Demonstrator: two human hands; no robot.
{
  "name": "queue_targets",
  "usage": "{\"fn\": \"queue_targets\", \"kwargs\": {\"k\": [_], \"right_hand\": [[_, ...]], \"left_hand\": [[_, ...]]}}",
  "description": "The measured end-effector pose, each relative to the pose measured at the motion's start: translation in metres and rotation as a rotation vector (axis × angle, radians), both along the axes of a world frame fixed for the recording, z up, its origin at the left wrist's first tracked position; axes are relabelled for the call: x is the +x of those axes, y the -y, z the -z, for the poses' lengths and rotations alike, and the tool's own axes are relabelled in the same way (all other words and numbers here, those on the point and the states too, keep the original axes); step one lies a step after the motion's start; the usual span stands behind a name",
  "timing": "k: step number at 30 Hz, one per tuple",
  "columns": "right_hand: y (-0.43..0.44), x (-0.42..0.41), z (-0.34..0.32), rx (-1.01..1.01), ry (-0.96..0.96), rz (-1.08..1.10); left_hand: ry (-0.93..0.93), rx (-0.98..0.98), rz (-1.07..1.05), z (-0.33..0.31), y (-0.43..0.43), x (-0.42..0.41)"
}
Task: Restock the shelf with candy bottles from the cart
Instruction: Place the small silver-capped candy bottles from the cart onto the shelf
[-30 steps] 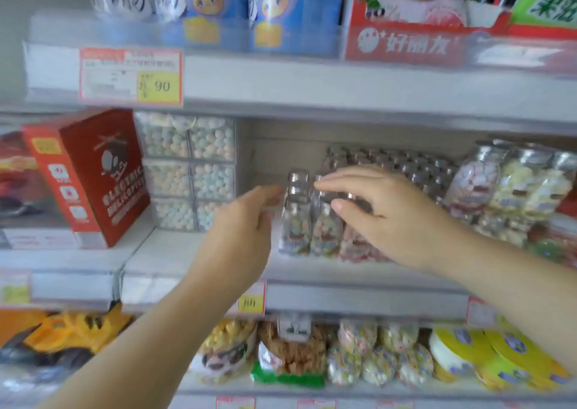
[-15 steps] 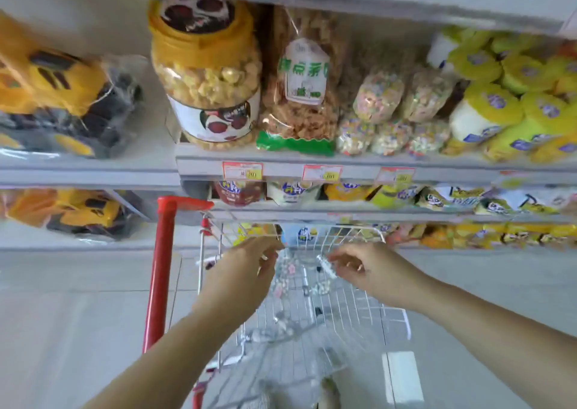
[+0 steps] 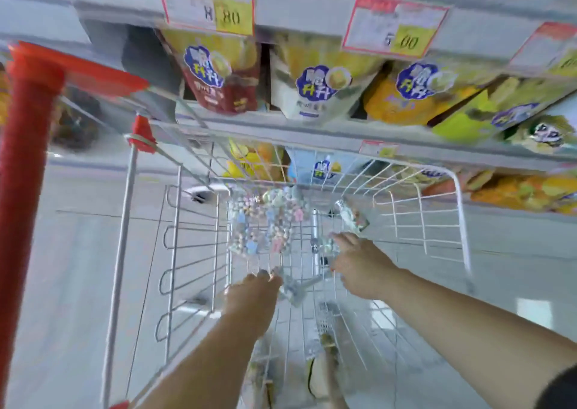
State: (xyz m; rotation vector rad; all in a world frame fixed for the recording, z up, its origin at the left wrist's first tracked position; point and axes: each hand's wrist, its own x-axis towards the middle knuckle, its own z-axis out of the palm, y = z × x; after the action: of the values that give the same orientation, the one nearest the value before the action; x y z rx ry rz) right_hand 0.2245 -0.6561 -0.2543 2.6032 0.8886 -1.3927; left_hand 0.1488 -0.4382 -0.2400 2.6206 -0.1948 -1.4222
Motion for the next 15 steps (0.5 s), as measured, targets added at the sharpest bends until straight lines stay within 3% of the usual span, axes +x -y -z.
{"fn": "queue_targets", "kwargs": {"k": [4,9,15], "right_hand": [[-0.003,0.003,0.023,-0.095,0.021,-0.110],[-0.004,0.006,0.036,-0.045,-0.008,-0.071],[0.002,-0.001,0.020,0.154,-0.236,0.410]], "left_hand": [[0.041,-0.035,0.139,0.023,0.010,0.008],[0.078,0.045,0.257,0.043,0.024,0.017],[0.111,0.080,0.308,0.041,0.022,0.018]]}}
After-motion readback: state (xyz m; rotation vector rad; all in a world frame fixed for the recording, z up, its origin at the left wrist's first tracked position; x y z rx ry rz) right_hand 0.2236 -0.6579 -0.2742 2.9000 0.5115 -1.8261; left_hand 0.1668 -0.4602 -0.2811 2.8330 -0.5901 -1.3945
